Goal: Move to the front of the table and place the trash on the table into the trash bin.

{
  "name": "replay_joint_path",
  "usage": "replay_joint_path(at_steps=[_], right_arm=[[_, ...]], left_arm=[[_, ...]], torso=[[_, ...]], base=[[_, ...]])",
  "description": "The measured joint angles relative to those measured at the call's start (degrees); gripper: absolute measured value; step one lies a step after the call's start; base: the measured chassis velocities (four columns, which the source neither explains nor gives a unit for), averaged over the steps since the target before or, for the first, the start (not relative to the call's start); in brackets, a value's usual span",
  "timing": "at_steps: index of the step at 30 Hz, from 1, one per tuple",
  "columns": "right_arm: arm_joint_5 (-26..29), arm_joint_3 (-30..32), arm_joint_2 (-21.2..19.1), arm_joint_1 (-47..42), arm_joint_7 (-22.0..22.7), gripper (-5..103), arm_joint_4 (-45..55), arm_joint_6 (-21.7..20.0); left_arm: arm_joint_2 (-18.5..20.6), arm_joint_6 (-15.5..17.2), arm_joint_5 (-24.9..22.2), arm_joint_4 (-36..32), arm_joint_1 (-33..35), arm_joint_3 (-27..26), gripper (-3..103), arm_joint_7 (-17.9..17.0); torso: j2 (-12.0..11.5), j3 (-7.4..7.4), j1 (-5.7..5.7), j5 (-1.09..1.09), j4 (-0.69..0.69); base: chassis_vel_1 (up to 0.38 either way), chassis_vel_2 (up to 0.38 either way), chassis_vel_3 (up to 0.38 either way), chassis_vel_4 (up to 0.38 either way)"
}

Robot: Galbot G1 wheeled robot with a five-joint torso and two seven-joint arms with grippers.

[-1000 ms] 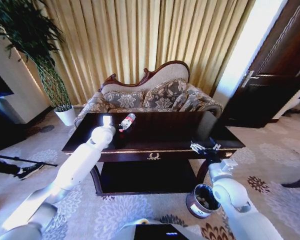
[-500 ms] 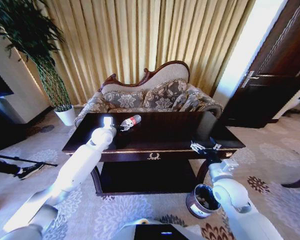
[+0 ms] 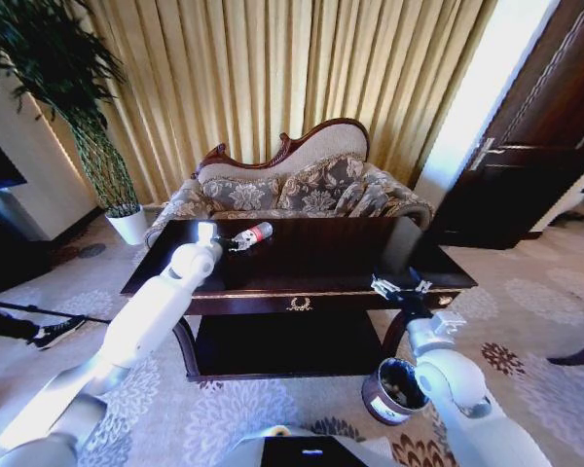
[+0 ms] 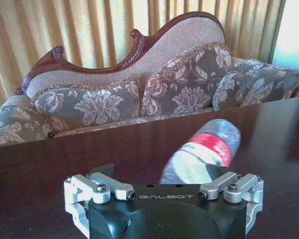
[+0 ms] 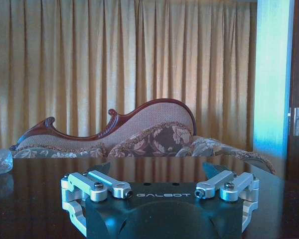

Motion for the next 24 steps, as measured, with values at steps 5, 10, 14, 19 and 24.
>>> replay_joint_path(at_steps=[5, 10, 14, 19, 24], right_arm=[[-0.30, -0.22, 0.35, 0.10, 0.02, 100, -0.13, -0.01], [-0.44, -0.23, 0.38, 0.18, 0.03, 100, -0.35, -0.01], [-0.49, -0.13, 0.34, 0.31, 0.04, 100, -0.69, -0.02], [-0.49, 0.00, 0.47, 0.26, 0.11, 100, -0.75, -0.02], [-0.35, 0.70, 0.24, -0.07, 0.23, 100, -0.80, -0.02]], left_arm=[[0.74, -0.06, 1.78, 3.10, -1.61, 0.57, 100, 4.69], [0.72, -0.30, 2.62, 4.76, -2.55, 0.84, 100, 7.40], [0.39, -1.50, 3.90, 6.17, -3.35, 1.58, 100, 9.84], [-0.77, -1.77, 4.21, 7.47, -4.04, 2.52, 100, 10.81], [-1.60, -1.95, 4.86, 9.22, -4.61, 3.03, 100, 11.60]], torso=[[0.00, 0.00, 0.00, 0.01, 0.01], [0.00, 0.00, 0.00, 0.01, 0.00], [0.00, 0.00, 0.00, 0.01, 0.00], [0.00, 0.00, 0.00, 0.01, 0.00], [0.00, 0.00, 0.00, 0.01, 0.00]], base=[[0.000, 0.000, 0.000, 0.000], [0.000, 0.000, 0.000, 0.000], [0.000, 0.000, 0.000, 0.000], [0.000, 0.000, 0.000, 0.000], [0.000, 0.000, 0.000, 0.000]])
